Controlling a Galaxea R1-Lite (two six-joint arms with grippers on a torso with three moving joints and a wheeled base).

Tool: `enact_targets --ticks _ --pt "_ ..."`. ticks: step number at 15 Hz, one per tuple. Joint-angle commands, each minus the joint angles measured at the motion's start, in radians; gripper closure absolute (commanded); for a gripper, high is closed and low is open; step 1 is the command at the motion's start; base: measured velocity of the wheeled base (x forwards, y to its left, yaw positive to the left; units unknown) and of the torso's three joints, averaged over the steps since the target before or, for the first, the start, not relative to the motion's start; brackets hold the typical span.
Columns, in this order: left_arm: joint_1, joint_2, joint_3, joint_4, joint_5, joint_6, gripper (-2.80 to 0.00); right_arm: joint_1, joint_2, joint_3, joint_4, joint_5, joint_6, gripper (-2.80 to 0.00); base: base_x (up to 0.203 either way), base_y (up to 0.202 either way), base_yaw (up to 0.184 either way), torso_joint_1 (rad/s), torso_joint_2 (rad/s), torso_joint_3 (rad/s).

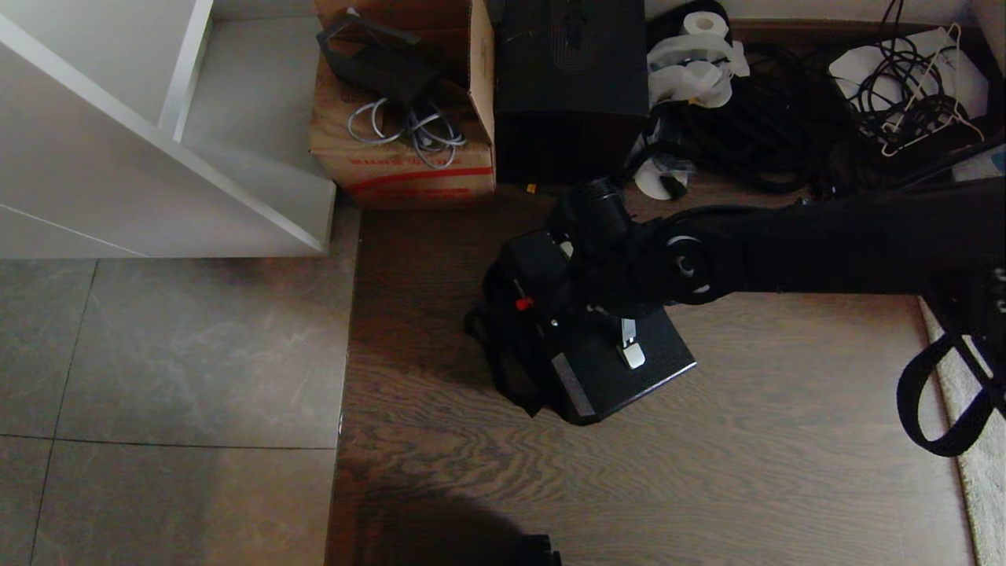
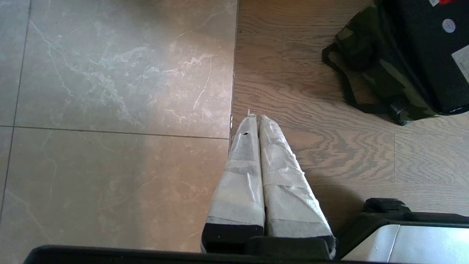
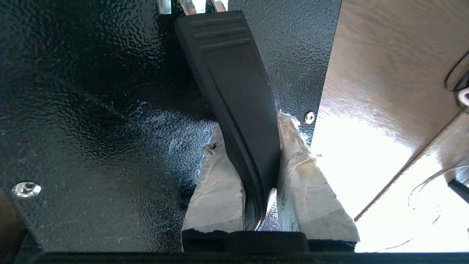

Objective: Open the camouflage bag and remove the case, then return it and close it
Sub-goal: Place the black box back

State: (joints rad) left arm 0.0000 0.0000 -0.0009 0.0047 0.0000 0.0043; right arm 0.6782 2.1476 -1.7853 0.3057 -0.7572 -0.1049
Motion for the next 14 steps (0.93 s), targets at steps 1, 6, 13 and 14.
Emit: enact_targets --ticks 1,6,13,14 --pt "0.000 0.000 0.001 0.000 0.000 0.000 0.00 -0.017 0.038 0.000 -0.025 -0.004 -0.002 0.00 0.000 0.000 0.000 0.000 0.00 0.000" --pt "0.000 0.000 0.001 0.000 0.000 0.000 0.00 -0.043 0.065 0.000 -0.031 -0.004 0.007 0.00 0.000 0.000 0.000 0.000 0.00 0.000" --pt "0.000 0.000 -0.001 0.000 0.000 0.000 0.00 -0.111 0.103 0.017 -0.059 -0.003 0.003 0.00 0.000 0.000 0.000 0.000 0.00 0.000" --pt "0.000 0.000 0.001 0.000 0.000 0.000 0.00 -0.130 0.107 0.014 -0.059 -0.003 0.002 0.00 0.000 0.000 0.000 0.000 0.00 0.000"
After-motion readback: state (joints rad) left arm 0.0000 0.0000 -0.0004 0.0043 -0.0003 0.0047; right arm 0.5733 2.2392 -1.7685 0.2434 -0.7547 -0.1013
